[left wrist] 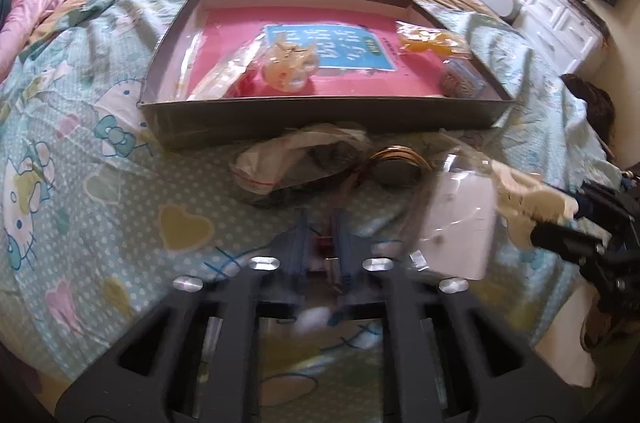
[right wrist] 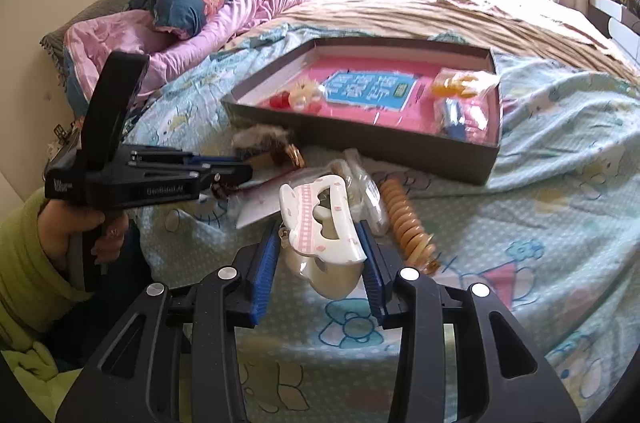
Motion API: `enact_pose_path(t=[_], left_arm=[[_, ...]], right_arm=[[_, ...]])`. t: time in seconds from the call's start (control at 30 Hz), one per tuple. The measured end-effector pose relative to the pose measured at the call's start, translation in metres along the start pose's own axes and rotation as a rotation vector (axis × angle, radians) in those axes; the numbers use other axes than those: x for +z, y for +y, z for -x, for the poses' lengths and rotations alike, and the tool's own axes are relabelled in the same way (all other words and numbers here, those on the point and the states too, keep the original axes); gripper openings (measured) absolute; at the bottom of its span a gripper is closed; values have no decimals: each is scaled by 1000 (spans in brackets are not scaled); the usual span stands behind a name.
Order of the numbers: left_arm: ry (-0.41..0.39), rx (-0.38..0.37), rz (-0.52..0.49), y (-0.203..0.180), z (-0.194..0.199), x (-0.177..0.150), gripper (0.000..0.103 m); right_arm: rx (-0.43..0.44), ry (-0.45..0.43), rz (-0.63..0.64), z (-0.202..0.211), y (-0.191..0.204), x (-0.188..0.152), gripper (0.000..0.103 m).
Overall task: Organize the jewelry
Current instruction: 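Grasp the white claw clip with the right tool while the left grasps the brown cord, then carry the white claw clip toward the tray with the right tool while the left lifts the brown cord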
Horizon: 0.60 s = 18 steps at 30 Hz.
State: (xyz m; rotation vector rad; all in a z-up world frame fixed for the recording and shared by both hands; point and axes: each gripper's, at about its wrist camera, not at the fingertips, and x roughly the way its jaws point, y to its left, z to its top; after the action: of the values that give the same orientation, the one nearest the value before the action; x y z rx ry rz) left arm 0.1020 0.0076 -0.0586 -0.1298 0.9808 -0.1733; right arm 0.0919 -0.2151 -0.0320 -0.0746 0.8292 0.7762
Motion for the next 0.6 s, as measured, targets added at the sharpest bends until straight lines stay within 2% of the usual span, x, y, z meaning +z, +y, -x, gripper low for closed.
enact_pose_path(t=[0.17,0.6], left_arm=[[-37,6,-22,-4,13,3,3],[-182,40,23,11,60,19,3]], right_arm=[[-28,-36,1,13,-4,8,35],[-81,-95,-2,27,-13,27,35]])
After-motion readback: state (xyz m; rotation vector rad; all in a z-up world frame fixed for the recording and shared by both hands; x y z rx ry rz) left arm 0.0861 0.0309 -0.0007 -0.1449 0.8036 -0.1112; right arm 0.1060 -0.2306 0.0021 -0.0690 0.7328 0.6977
